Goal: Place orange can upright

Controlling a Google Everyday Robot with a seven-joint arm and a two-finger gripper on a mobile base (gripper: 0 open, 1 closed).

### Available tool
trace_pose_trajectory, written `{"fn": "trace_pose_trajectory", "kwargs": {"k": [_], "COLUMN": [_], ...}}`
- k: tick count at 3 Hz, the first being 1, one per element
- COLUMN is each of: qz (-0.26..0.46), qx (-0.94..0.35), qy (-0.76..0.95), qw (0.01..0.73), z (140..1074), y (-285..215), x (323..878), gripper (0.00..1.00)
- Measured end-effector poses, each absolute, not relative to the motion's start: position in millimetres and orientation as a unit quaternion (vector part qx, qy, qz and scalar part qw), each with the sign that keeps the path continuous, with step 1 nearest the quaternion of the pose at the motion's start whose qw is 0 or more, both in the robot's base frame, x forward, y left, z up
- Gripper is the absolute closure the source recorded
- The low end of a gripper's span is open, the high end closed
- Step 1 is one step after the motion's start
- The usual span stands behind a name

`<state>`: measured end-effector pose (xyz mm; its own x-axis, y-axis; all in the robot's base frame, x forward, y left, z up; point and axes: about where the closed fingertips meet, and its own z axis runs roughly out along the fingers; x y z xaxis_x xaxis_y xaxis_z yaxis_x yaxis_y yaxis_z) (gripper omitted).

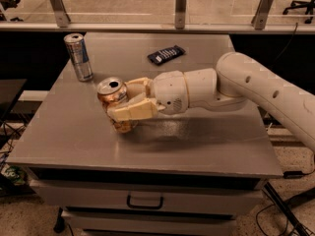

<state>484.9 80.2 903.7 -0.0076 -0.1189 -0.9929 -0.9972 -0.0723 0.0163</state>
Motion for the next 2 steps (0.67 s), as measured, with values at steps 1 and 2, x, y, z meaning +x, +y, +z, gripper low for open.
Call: {"fn": "trace_pose_trajectory", "kwargs": {"k": [1, 2], "qz": [0.499, 0.52], "qx": [-0.541, -0.533], "qy": [0.506, 0.491], "qw": [0.449, 0.452], "z": [897.5, 896.0], "y": [85.2, 88.4], "x": [482.1, 479.6], "gripper": [0.52, 0.21]}}
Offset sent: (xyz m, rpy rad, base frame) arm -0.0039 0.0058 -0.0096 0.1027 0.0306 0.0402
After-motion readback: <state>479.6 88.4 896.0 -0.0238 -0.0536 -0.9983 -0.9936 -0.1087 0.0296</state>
